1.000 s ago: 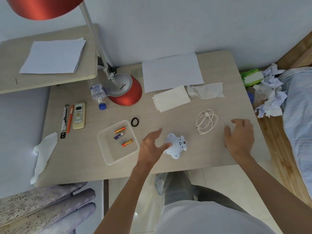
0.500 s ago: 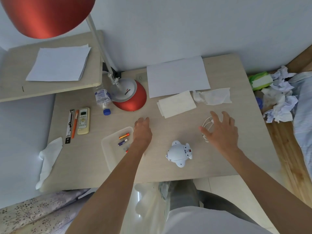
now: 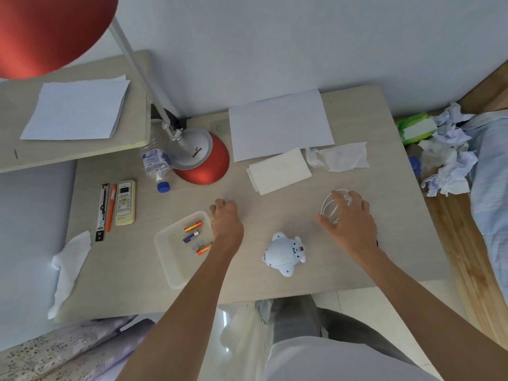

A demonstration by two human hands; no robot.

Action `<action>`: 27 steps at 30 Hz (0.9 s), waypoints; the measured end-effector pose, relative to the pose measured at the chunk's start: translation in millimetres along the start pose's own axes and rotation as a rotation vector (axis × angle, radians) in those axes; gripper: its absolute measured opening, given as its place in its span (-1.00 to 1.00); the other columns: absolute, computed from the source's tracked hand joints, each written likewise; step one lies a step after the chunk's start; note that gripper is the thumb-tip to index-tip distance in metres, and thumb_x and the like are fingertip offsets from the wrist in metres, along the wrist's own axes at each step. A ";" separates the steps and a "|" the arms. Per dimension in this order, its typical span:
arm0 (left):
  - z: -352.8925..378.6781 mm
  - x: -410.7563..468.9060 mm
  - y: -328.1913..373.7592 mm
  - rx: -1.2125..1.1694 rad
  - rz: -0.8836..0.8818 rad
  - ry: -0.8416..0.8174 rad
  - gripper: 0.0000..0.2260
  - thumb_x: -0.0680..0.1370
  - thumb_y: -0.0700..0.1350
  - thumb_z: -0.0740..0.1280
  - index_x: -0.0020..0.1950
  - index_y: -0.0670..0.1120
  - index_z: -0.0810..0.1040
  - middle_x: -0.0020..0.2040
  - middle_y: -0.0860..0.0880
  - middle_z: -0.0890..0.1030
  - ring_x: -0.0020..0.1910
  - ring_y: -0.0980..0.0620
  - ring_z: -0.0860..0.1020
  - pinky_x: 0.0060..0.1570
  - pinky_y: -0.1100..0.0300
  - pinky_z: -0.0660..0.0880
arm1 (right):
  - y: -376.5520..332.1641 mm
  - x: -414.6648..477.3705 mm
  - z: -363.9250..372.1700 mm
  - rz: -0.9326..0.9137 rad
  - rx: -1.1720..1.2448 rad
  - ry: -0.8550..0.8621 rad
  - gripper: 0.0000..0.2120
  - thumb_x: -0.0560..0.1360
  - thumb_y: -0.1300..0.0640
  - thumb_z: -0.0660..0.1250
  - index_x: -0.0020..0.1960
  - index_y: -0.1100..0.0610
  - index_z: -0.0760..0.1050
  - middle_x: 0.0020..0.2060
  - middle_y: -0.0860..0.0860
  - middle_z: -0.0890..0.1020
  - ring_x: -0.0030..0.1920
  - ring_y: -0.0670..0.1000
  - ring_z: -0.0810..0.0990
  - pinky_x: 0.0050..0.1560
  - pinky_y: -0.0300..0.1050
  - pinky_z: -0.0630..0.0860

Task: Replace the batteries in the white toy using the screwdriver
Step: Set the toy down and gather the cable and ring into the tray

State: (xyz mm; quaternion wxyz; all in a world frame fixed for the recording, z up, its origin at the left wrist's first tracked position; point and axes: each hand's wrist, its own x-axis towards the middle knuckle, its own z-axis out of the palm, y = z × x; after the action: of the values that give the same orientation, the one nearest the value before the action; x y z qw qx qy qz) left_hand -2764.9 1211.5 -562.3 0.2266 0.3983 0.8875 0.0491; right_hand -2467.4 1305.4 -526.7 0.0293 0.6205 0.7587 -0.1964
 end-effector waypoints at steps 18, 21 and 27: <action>15.8 -9.1 -9.3 -0.358 0.060 0.021 -0.83 0.57 -0.24 0.49 0.15 -0.10 0.68 0.10 -0.08 0.53 0.11 -0.14 0.58 0.15 0.01 0.57 | 7.4 4.8 9.7 -0.006 0.087 -0.022 -0.29 0.50 -0.24 0.48 0.57 -0.10 0.34 0.54 0.14 0.28 0.48 0.25 0.35 0.08 0.19 0.61; 18.5 -7.9 -9.6 -0.367 0.050 0.004 -0.89 0.58 -0.16 0.51 0.08 -0.10 0.66 0.05 -0.09 0.61 0.01 -0.10 0.62 0.07 -0.03 0.62 | 7.1 4.3 10.0 -0.003 0.112 -0.020 -0.28 0.49 -0.19 0.53 0.56 -0.07 0.36 0.53 0.15 0.29 0.48 0.27 0.35 0.11 0.18 0.58; 21.2 -7.5 -10.3 -0.378 0.024 -0.041 -0.91 0.56 -0.20 0.52 0.04 -0.09 0.68 -0.04 -0.03 0.70 -0.04 -0.06 0.66 0.06 -0.10 0.65 | 5.1 10.5 12.2 0.110 0.245 -0.086 -0.20 0.31 -0.02 0.66 0.45 -0.08 0.38 0.39 0.15 0.38 0.42 0.31 0.34 0.18 0.07 0.43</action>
State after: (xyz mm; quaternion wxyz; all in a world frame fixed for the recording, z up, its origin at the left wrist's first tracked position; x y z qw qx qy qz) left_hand -2758.2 1197.1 -581.2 0.3147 0.3601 0.8528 0.2097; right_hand -2467.3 1311.9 -542.3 -0.0035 0.6510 0.6921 -0.3118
